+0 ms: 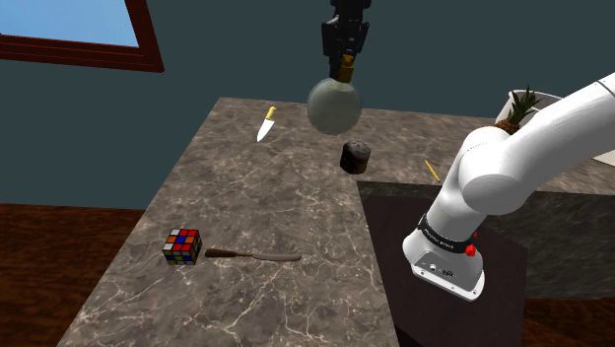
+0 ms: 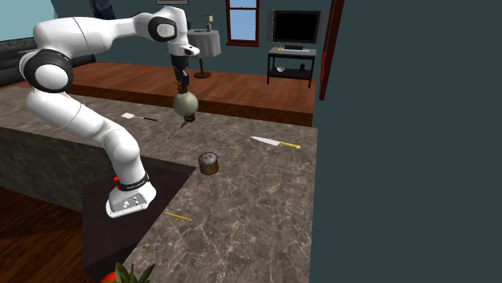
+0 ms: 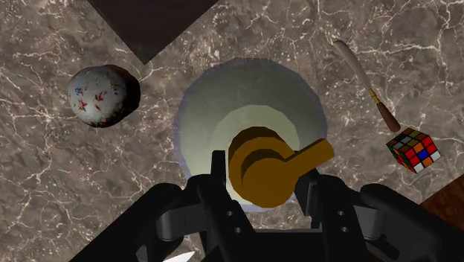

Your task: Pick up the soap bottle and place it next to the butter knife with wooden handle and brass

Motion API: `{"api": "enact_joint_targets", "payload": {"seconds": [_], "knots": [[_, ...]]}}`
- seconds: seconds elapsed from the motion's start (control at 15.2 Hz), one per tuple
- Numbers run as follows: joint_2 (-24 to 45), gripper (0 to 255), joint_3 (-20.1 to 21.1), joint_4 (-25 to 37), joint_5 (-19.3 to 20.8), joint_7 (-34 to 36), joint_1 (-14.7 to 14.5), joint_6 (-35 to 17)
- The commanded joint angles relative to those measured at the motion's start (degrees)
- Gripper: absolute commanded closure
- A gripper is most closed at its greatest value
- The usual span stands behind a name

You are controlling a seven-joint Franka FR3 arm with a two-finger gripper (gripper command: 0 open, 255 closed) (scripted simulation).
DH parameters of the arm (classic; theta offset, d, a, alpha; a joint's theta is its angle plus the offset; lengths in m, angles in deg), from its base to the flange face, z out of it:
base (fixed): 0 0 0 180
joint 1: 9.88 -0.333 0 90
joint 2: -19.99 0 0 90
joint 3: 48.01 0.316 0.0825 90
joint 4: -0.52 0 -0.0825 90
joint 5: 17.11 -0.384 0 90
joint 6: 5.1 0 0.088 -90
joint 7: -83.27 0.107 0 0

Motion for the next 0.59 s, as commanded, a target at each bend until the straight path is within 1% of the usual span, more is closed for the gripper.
{"api": "enact_joint_targets", "payload": {"seconds": [0.0,0.53], "knots": [[-0.6,255,2.26,-0.14,-1.43,2.93,-0.92,0.23],[-0.91,255,11.29,0.58,-6.94,14.12,-4.35,-0.13]]}}
